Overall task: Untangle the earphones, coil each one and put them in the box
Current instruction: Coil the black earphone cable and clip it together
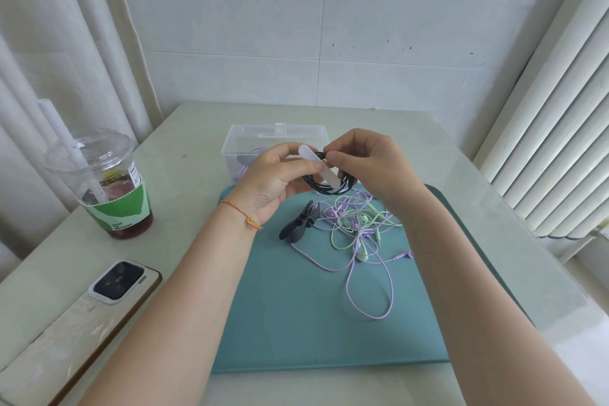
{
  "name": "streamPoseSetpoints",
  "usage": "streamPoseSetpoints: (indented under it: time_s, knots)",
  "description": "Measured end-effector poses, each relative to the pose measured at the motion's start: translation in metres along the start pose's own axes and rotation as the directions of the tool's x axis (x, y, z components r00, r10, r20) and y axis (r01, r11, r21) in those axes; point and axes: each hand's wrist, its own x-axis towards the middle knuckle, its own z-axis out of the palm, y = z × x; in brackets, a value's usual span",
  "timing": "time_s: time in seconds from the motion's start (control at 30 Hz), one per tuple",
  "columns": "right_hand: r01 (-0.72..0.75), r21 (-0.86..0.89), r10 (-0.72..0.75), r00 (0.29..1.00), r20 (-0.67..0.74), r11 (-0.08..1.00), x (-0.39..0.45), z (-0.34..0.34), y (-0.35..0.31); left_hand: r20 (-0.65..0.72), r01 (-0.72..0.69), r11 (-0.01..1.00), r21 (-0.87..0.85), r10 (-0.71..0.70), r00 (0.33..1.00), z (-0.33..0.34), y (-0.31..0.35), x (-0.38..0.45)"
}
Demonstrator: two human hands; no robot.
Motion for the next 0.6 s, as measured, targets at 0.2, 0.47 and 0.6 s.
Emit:
streamPoseSetpoints:
  time_s: [0.2, 0.47, 0.6]
  knots:
    - [-0.012, -0.011, 0.012, 1.0, 0.002, 1.0, 0.0, -0.002, -0.001, -0.076, 0.007, 0.998, -0.069, -0.012, 0.997, 0.002, 0.0, 0.001]
    - [0.007, -0.115, -0.003, 0.999, 0.034, 0.993, -0.001, 0.002, 0.0, -0.235, 0.02, 0.996, -0.085, -0.04, 0.971, -0.001, -0.003, 0.005]
    - [-0.017, -0.151, 0.011, 0.999, -0.044, 0.988, 0.001, 0.01, 0.003, -0.281, -0.003, 0.992, -0.125, -0.033, 0.959, 0.002, -0.003, 0.005]
